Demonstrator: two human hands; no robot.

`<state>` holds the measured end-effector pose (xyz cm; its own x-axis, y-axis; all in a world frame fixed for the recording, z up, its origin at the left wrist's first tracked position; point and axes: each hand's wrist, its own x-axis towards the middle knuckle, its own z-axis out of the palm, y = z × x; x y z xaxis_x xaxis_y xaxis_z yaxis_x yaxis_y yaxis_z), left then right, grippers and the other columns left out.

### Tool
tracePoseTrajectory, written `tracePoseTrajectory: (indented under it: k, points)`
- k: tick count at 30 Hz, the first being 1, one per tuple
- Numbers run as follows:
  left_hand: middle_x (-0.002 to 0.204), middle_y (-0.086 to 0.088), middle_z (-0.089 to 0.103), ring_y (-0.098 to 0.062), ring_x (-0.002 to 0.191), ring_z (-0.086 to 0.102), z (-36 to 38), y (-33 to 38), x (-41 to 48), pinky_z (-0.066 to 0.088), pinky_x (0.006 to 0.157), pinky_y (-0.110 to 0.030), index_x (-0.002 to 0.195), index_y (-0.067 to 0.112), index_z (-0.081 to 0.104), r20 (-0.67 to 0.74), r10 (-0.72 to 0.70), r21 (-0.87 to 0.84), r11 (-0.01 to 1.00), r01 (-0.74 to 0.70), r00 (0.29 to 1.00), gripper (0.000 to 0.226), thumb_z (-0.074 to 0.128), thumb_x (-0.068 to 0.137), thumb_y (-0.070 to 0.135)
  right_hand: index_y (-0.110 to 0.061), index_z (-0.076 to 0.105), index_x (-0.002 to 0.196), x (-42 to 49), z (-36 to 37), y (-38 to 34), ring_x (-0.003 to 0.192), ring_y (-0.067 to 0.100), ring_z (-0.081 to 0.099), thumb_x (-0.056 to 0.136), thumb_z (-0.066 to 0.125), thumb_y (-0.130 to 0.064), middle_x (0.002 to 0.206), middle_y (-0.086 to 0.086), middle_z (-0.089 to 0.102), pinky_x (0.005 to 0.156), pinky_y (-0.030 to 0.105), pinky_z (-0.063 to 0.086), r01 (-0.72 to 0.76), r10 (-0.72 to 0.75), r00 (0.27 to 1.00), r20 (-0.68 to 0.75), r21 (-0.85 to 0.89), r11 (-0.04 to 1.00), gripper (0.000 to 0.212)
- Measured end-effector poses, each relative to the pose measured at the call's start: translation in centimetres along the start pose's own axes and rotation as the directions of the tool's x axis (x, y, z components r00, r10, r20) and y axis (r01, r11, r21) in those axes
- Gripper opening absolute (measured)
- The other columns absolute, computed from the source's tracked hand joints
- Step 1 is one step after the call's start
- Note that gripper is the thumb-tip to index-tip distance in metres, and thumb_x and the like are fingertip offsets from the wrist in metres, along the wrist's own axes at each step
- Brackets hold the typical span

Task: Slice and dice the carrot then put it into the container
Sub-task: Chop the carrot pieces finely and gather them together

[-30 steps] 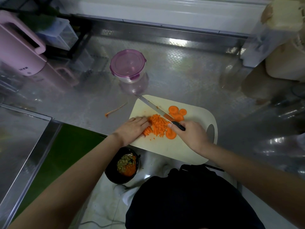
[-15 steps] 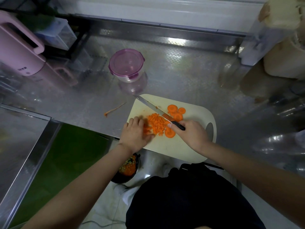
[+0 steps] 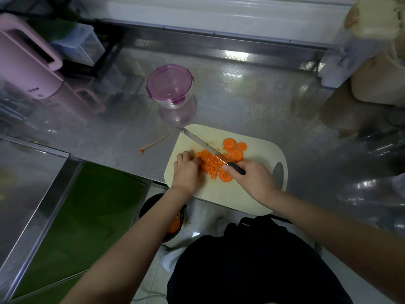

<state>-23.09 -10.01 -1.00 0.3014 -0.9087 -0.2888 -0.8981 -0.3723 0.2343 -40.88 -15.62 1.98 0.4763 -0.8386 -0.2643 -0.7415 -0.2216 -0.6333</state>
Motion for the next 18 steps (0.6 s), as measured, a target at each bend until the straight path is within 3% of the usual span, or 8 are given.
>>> tracePoseTrajectory:
  k: [6, 12, 15, 18]
  points:
    - [0.122, -0.013, 0.043, -0.031, 0.115, 0.034, -0.9, -0.5, -0.2, 0.026, 0.095, -0.034, 0.119, 0.007, 0.053, -0.089, 0.029, -0.069, 0.997, -0.035, 0.996, 0.032, 0.049, 0.094, 0.026, -0.022, 0.040, 0.050, -0.1, 0.0, -0.2, 0.045, 0.010, 0.040, 0.088, 0.055, -0.054, 0.047, -0.004, 0.041, 0.045, 0.029, 0.024, 0.016, -0.016, 1.000, 0.008, 0.024, 1.000, 0.051]
    - [0.116, -0.007, 0.053, -0.025, 0.112, 0.040, -2.5, -2.8, -0.3, 0.022, 0.089, -0.028, 0.114, 0.011, 0.056, -0.122, 0.173, 0.116, 0.981, -0.159, 0.977, 0.021, 0.046, 0.095, 0.014, -0.021, 0.041, 0.050, -0.1, 0.2, -0.4, 0.045, 0.012, 0.040, 0.088, 0.054, -0.054, 0.046, -0.004, 0.040, 0.046, 0.029, 0.024, 0.004, -0.006, 1.000, 0.022, 0.047, 0.999, 0.052]
    - [0.124, -0.006, 0.050, -0.024, 0.118, 0.039, -2.6, -3.4, -0.5, 0.022, 0.094, -0.028, 0.125, 0.013, 0.051, -0.052, 0.206, 0.165, 0.967, -0.195, 0.977, 0.035, 0.048, 0.090, 0.009, -0.020, 0.041, 0.050, 0.0, 0.4, -0.5, 0.044, 0.012, 0.040, 0.088, 0.054, -0.054, 0.047, -0.004, 0.041, 0.045, 0.029, 0.024, 0.012, -0.013, 1.000, 0.019, 0.042, 0.999, 0.052]
    - [0.140, -0.007, 0.038, -0.022, 0.132, 0.030, -2.5, -3.7, -0.9, 0.017, 0.106, -0.028, 0.141, 0.014, 0.035, -0.001, 0.237, 0.052, 0.970, -0.236, 0.972, 0.061, 0.059, 0.086, 0.025, -0.019, 0.044, 0.052, 0.1, 0.5, -0.4, 0.045, 0.012, 0.041, 0.088, 0.054, -0.055, 0.047, -0.003, 0.042, 0.046, 0.030, 0.025, 0.021, -0.021, 1.000, 0.017, 0.038, 0.999, 0.052]
